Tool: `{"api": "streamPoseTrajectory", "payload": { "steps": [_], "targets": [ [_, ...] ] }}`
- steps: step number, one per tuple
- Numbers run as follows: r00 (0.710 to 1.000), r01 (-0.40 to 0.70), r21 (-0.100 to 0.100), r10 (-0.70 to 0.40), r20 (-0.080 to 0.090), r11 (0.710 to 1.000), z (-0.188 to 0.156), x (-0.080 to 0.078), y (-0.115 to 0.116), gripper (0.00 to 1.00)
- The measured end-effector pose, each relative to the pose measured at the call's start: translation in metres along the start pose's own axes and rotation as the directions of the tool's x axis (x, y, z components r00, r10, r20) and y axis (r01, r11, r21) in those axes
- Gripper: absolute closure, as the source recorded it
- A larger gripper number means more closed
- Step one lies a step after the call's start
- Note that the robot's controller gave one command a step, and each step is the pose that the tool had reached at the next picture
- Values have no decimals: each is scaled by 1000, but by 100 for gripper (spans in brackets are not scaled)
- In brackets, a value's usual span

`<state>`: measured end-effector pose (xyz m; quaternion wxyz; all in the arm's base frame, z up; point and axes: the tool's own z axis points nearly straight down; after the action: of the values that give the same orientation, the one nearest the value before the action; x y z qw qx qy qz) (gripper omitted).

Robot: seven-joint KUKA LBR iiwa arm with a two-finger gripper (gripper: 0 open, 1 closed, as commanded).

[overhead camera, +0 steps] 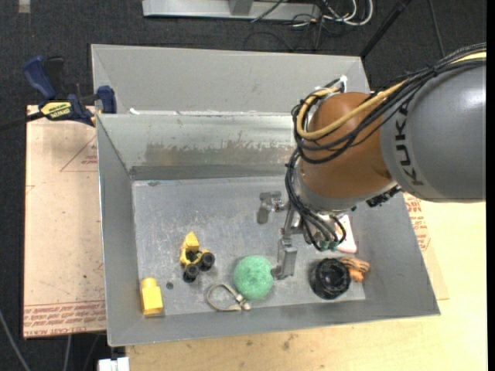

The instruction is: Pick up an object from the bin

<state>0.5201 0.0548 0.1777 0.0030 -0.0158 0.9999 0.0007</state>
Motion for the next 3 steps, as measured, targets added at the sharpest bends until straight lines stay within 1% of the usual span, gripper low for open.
{"api": "streamPoseTrajectory", "payload": {
  "steps": [1, 2, 3],
  "targets": [
    [979, 203, -1, -203, -7, 979, 20, 30, 15, 0],
    [983, 184, -1, -184, -7, 983, 42, 27, 19, 0],
    [949, 315, 0, -315, 2, 949, 90, 35, 18, 0]
  ]
}}
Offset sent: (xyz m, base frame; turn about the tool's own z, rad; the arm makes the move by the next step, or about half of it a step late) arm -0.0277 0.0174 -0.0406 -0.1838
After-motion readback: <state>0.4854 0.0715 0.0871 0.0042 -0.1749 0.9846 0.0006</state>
